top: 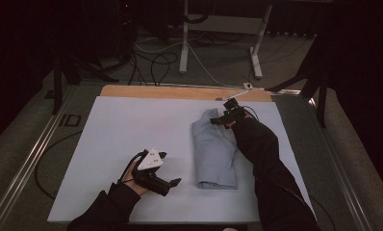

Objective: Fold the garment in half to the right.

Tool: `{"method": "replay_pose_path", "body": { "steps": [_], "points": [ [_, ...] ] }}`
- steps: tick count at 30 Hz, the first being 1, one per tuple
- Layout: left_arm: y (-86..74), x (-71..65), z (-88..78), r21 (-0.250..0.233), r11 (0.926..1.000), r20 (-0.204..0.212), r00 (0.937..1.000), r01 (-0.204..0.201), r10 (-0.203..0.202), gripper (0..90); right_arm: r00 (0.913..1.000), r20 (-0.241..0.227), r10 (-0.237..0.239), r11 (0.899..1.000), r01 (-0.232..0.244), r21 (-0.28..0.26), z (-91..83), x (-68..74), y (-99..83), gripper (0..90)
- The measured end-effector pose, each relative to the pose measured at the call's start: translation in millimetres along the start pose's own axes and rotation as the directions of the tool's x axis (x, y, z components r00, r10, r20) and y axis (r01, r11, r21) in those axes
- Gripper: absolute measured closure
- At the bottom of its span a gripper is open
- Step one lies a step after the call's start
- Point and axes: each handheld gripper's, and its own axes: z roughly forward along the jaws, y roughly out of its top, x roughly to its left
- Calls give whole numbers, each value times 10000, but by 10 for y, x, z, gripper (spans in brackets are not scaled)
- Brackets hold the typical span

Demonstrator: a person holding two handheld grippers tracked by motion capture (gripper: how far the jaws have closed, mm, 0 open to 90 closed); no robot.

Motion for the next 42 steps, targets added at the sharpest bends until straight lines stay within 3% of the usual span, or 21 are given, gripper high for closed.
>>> {"method": "replay_pose_path", "body": {
  "steps": [11,16,20,21,24,30,35,37,38,40,42],
  "points": [
    [-140,157,-205,52,9997,-387,9989,249,-246,4,9966,-282,-768,9967,760,-278,-226,242,49,138],
    [-254,241,-333,70,9988,-654,9967,484,-478,3,9910,-706,-1141,9910,1086,-779,-396,443,17,138],
    [-339,304,-430,60,9977,-914,9936,670,-661,4,9856,-928,-1415,9871,1333,-887,-459,575,-32,138],
    [-375,338,-482,-19,9966,-1027,9913,820,-817,4,9811,-1082,-1605,9836,1497,-1010,-504,659,-65,138],
    [-409,368,-529,-90,9957,-1142,9892,917,-921,4,9772,-1343,-1642,9810,1475,-1258,-558,736,-101,138],
    [-508,447,-625,-117,9939,-1322,9851,1094,-1100,4,9529,-1885,-2376,9657,2108,-1515,-668,1033,-203,137],
    [-576,495,-674,-245,9914,-1451,9807,1289,-1311,4,9324,-2426,-2681,9581,2315,-1690,-729,1195,-278,142],
    [-602,502,-682,-194,9911,-1457,9803,1318,-1332,4,9285,-2446,-2795,9550,2425,-1705,-744,1231,-294,149],
    [-631,506,-689,-140,9905,-1459,9797,1370,-1376,4,9210,-2561,-2935,9504,2523,-1819,-779,1292,-334,167],
    [-645,506,-691,-142,9905,-1453,9798,1368,-1374,4,9183,-2666,-2926,9501,2477,-1896,-793,1316,-357,181],
    [-673,504,-696,-89,9903,-1459,9796,1384,-1382,4,9027,-2904,-3176,9429,2682,-1976,-813,1405,-443,169]
  ]
}}
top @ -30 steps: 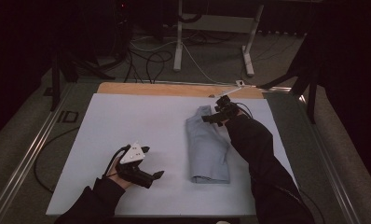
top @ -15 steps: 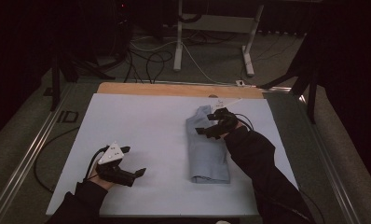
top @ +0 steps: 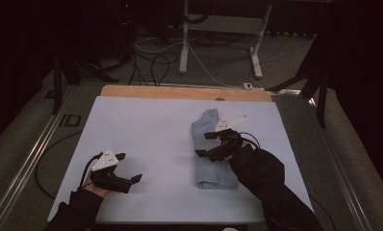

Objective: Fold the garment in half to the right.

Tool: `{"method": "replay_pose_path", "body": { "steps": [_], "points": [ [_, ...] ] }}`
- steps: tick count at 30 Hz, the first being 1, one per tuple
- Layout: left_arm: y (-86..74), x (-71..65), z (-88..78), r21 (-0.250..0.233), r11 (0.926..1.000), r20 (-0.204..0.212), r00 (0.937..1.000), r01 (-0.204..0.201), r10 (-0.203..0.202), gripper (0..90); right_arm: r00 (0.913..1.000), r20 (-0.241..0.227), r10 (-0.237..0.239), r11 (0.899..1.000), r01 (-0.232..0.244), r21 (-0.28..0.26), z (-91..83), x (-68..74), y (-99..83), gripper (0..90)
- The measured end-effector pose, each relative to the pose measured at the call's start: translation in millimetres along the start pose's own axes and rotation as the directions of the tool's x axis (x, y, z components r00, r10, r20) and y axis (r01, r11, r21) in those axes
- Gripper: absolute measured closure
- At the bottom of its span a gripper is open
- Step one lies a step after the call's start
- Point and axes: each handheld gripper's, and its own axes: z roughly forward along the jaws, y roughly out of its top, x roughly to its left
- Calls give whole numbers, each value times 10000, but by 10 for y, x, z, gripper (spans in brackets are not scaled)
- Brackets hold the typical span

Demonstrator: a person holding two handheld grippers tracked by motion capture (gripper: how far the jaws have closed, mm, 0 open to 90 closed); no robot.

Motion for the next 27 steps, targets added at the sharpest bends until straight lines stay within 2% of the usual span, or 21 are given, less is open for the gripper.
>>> {"method": "replay_pose_path", "body": {
  "steps": [2,4,6,9,10,11,13,14,15,17,19,22,27],
  "points": [
    [-24,10,-8,29,10000,-16,10000,66,-66,4,10000,-26,-11,10000,11,2,4,31,-20,152],
    [-38,12,-25,14,9999,-14,9999,110,-110,4,9996,-289,-36,10000,35,-59,25,117,-98,139],
    [-47,17,-47,-21,10000,-31,10000,83,-83,4,9996,-214,-167,9999,168,19,39,141,-128,158],
    [-63,26,-81,-58,9999,-90,9999,117,-117,4,9991,-177,-392,9992,394,118,74,236,-243,362],
    [-72,29,-89,-73,9999,-120,9999,119,-120,4,9991,-177,-392,9992,394,118,74,236,-243,362],
    [-82,32,-94,-61,9999,-146,9998,157,-158,4,9989,-71,-459,9987,460,232,88,274,-296,469],
    [-102,44,-104,-69,9997,-188,9995,234,-236,4,9982,-218,-553,9974,563,451,106,295,-348,571],
    [-111,45,-107,-54,9997,-186,9995,257,-258,4,9982,-218,-553,9974,563,451,106,295,-348,571],
    [-124,45,-115,-10,9998,-194,9996,219,-219,4,9977,-135,-662,9955,669,672,112,317,-387,684],
    [-130,45,-118,-25,9997,-205,9995,237,-237,4,9951,-125,-976,9920,983,792,95,319,-417,774],
    [-143,45,-130,-26,9996,-219,9994,265,-266,4,9943,-23,-1064,9904,1062,881,86,303,-448,873],
    [-152,53,-138,-37,9996,-224,9994,274,-274,4,9938,46,-1114,9878,1102,1098,98,270,-494,899],
    [-173,64,-160,-103,9994,-282,9991,326,-329,4,9932,-242,-1141,9786,1166,1693,182,267,-628,900]
  ]
}}
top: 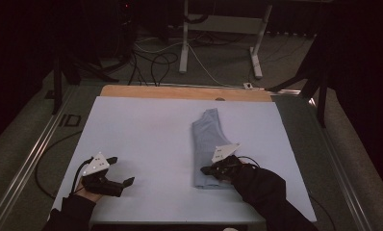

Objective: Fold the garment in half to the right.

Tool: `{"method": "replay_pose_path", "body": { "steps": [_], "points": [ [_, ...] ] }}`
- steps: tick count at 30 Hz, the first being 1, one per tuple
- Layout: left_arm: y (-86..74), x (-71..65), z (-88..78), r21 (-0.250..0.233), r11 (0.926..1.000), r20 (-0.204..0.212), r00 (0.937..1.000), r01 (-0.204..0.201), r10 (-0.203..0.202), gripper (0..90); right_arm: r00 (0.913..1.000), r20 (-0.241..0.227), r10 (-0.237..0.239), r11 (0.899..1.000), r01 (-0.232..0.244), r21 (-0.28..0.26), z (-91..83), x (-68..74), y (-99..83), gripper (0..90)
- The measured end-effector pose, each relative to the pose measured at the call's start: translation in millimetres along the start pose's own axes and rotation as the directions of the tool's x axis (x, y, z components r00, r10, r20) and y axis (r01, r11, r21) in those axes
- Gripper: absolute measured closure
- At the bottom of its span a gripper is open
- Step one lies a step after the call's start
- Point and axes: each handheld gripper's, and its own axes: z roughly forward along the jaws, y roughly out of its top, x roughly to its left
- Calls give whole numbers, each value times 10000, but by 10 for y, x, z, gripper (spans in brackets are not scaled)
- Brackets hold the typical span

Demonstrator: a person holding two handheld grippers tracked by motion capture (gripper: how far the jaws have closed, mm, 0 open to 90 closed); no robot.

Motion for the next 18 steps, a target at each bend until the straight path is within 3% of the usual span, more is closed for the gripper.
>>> {"method": "replay_pose_path", "body": {
  "steps": [5,10,11,18],
  "points": [
    [-25,2,13,43,10000,71,10000,25,-25,4,9993,-369,-33,9995,45,314,94,17,-95,900],
    [-35,-3,16,36,10000,116,9999,34,-34,4,9981,-612,97,9996,-80,287,116,48,-147,900],
    [-35,0,14,15,10000,104,9999,60,-60,4,9980,-623,-72,9995,91,299,117,52,-152,900],
    [-35,7,-8,-79,9999,70,9999,117,-116,4,9971,-759,-106,9995,129,296,105,109,-177,900]
  ]
}}
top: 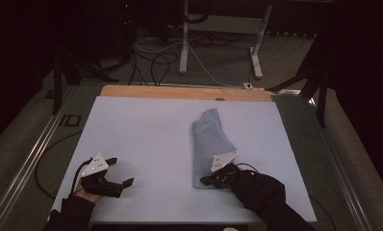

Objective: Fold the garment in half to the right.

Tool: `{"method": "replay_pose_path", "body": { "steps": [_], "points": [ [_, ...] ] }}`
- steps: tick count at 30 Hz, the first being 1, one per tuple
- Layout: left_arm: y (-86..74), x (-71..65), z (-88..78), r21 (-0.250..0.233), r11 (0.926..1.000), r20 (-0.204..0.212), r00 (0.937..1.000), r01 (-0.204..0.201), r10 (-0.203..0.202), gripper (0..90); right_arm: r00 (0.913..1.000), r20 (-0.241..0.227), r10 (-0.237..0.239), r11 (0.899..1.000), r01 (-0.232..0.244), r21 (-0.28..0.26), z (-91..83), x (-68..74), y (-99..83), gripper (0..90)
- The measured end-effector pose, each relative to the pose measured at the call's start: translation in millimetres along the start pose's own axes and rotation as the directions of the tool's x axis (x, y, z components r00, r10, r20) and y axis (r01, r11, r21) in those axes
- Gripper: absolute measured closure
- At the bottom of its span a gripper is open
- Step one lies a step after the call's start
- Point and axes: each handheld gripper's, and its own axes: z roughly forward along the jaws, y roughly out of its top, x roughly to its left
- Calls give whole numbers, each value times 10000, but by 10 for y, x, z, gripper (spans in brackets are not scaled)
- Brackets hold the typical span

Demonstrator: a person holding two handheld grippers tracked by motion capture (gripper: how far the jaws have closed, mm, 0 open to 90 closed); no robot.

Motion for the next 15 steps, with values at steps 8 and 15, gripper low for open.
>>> {"method": "replay_pose_path", "body": {
  "steps": [8,15],
  "points": [
    [0,-2,-6,-60,10000,49,10000,-7,8,4,9999,-73,-73,10000,73,38,-10,57,-13,900],
    [-1,-7,2,-10,10000,26,10000,-25,25,4,10000,-36,-88,9999,88,71,-6,60,-8,900]
  ]
}}
